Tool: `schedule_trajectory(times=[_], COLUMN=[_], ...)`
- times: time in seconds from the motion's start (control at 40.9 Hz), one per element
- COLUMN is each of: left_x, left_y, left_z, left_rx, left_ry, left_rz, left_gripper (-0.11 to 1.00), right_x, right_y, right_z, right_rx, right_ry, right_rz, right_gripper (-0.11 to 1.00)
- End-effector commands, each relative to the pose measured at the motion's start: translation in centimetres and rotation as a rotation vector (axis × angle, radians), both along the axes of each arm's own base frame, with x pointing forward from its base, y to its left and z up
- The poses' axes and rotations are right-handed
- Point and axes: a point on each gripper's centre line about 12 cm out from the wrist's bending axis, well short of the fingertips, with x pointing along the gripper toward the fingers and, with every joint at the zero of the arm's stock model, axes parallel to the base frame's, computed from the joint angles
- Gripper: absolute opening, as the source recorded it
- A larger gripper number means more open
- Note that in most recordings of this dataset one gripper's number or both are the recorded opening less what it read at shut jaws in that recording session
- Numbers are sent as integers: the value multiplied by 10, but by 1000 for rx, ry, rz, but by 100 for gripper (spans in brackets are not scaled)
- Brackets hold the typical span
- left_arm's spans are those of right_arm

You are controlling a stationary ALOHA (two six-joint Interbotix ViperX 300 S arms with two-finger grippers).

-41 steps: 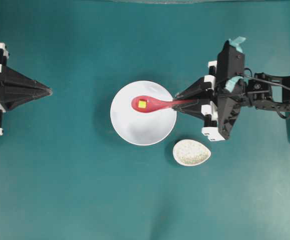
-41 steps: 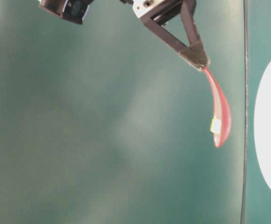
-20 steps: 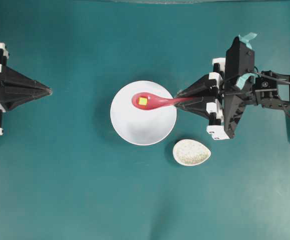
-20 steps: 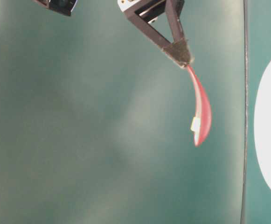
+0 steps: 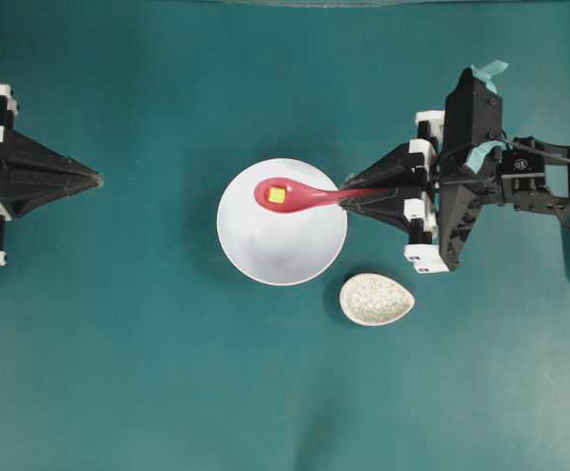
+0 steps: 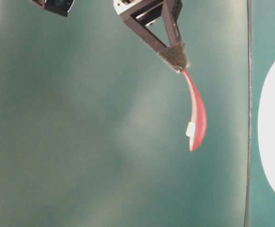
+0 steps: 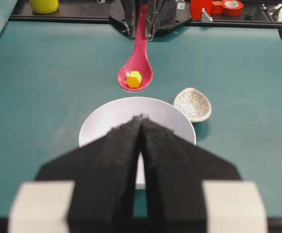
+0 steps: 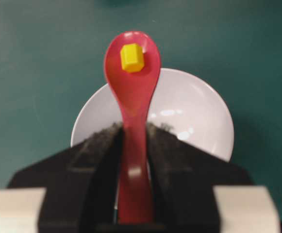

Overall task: Scoop the yellow hexagonal prism block from the bowl with a spoon using the right arm.
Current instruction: 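Hold the loaded spoon steady above the bowl with the right gripper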

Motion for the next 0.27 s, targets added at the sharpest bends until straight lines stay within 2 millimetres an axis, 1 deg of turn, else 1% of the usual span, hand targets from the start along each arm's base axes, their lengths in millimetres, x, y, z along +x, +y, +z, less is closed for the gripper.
schedule_trajectory(times=[0.0,0.245], left_x=[3,3], left_y=[1,1], left_z=[8,8], left_rx=[1,0], left_ry=[-20,-17], left_rz=[3,3], left_gripper=[0,0], right_x=[2,1], right_y=[1,1], right_z=[18,21], right_rx=[-3,-6], right_ry=[-58,-68], right_rz=[0,1], right_gripper=[22,22])
